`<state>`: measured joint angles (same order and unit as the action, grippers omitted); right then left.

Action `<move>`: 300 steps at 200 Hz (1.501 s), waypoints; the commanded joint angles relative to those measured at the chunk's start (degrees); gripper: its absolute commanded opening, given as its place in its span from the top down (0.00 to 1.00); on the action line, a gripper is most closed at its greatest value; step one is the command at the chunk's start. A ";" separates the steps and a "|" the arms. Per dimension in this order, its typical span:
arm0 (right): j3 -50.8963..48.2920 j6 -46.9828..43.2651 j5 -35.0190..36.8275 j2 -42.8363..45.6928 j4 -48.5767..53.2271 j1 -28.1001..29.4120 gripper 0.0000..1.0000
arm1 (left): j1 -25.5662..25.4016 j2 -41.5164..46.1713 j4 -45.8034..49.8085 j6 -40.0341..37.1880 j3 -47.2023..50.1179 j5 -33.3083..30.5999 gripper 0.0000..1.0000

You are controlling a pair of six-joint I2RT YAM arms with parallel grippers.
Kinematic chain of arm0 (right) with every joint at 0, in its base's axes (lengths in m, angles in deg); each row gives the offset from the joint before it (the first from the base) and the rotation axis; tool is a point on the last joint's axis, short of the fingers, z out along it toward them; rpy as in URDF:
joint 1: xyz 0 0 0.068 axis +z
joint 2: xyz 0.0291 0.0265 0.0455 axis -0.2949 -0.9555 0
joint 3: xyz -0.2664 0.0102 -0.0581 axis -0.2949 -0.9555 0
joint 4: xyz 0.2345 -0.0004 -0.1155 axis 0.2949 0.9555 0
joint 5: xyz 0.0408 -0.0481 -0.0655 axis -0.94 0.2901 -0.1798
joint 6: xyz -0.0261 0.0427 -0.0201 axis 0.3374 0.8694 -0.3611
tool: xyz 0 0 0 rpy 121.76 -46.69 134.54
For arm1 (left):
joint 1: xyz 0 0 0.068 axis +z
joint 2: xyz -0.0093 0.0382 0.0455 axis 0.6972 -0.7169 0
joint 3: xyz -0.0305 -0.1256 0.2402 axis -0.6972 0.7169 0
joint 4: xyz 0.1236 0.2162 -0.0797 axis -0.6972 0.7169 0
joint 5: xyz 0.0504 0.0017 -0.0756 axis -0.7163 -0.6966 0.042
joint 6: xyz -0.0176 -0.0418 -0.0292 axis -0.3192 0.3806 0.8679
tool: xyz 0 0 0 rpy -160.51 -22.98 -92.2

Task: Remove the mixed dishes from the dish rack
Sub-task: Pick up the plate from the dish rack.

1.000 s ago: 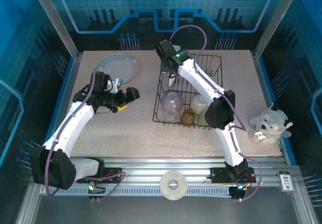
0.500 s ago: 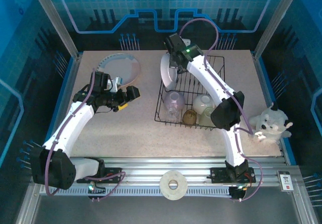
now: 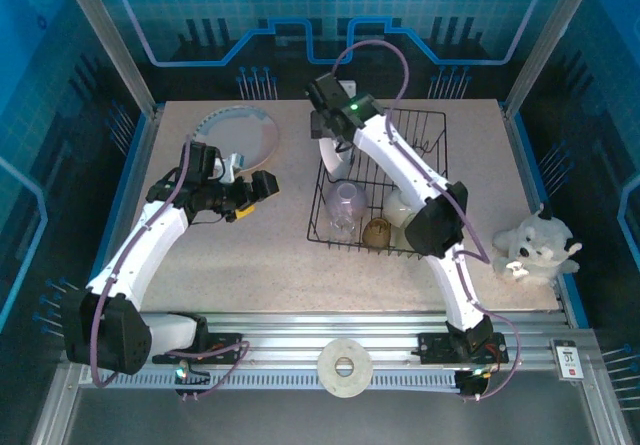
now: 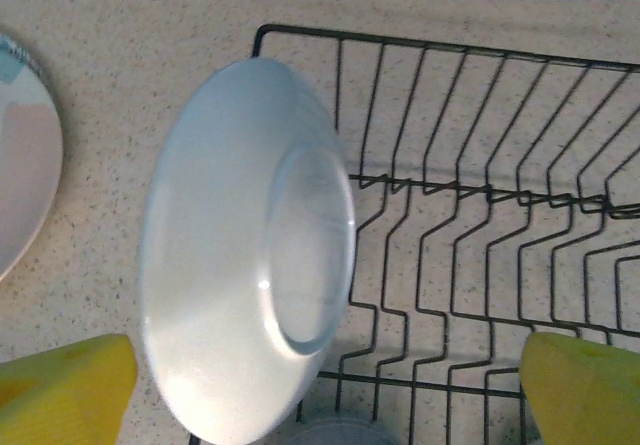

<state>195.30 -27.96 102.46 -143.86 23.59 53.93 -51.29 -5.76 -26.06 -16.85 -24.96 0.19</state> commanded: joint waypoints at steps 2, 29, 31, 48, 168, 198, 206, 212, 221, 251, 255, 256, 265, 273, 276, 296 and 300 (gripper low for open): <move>3.59 -0.15 1.94 -5.02 1.84 0.97 0.00 | -0.11 -0.05 0.26 0.46 0.71 1.88 0.01; 4.00 0.65 3.87 -7.44 0.96 1.62 0.00 | -0.11 0.21 0.63 0.21 1.27 1.90 0.01; 4.04 0.81 4.14 -7.60 1.06 1.63 0.00 | -0.11 0.24 0.59 0.21 1.31 1.85 0.01; 4.04 2.65 6.56 -8.47 1.82 1.77 0.01 | -0.11 0.45 0.37 0.45 1.80 2.08 0.01; -4.09 7.14 14.82 -2.42 1.89 1.32 0.28 | -0.73 0.78 -1.47 2.36 3.26 2.39 0.01; -4.98 7.51 15.40 -0.30 1.93 0.95 0.40 | -1.01 0.78 -1.50 2.57 3.17 2.24 0.01; -5.20 7.74 15.15 -0.12 1.95 0.80 0.43 | -0.99 0.75 -1.54 2.57 3.12 2.20 0.01; -5.34 7.87 14.97 -0.02 1.94 0.63 0.44 | -1.08 0.77 -1.48 2.59 3.08 2.23 0.01; -5.51 8.09 14.67 0.08 1.97 0.54 0.46 | -1.08 0.80 -1.48 2.63 3.08 2.19 0.01; -6.64 9.42 12.67 0.33 1.95 -0.41 0.59 | -1.17 0.95 -1.50 2.71 3.17 2.10 0.01; -6.81 9.65 12.35 0.37 1.94 -0.64 0.60 | -1.17 1.03 -1.40 2.70 3.09 2.12 0.01; -6.87 9.71 12.29 0.37 1.99 -0.69 0.60 | -1.17 1.03 -1.39 2.69 3.09 2.16 0.01; -7.27 10.02 11.57 0.55 1.96 -0.99 0.63 | -1.17 1.04 -1.39 2.68 3.23 2.11 0.01; -7.53 10.33 10.65 0.63 1.99 -1.32 0.64 | -1.17 1.04 -1.39 2.68 3.19 2.14 0.01; -7.66 10.42 10.23 0.63 1.95 -1.47 0.64 | -1.13 1.11 -1.39 2.68 3.18 2.12 0.01; -7.64 11.48 8.15 0.62 2.71 -2.26 0.64 | -1.17 1.02 -1.56 2.82 3.17 2.19 0.01; -7.68 11.57 7.75 0.60 2.73 -2.38 0.64 | -1.25 1.03 -1.57 2.77 3.17 2.13 0.01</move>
<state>188.41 -18.91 111.38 -145.34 23.30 54.08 -51.99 -5.74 -27.15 -15.32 -22.33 1.22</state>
